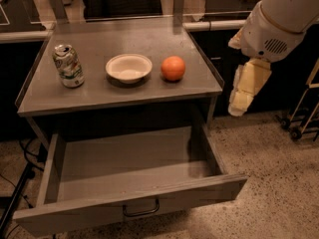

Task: Place orange into top drawer

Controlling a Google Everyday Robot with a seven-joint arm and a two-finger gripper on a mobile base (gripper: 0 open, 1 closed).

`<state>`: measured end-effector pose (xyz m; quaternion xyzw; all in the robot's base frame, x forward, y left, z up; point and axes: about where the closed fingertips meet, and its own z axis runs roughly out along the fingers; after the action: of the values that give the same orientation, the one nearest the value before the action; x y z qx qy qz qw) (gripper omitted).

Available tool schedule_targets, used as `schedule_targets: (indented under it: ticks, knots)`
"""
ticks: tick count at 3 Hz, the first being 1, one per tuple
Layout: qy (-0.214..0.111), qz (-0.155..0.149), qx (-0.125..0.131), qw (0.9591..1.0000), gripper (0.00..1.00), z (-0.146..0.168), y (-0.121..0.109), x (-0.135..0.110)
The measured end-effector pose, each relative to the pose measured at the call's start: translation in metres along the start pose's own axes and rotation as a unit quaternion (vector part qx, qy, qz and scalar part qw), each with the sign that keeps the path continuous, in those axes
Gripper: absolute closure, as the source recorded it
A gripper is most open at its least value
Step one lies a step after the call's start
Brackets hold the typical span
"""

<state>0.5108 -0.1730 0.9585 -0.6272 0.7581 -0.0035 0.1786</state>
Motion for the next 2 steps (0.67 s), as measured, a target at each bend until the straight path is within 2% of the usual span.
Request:
schedule_targets:
  ticks: [1,2]
  knots:
    - [-0.026,0.004,-0.018,0.9995,0.0,0.0421,-0.0427,-0.0357]
    - [-0.028,0.003,-0.019,0.9994,0.0,0.0438,-0.0442,-0.037]
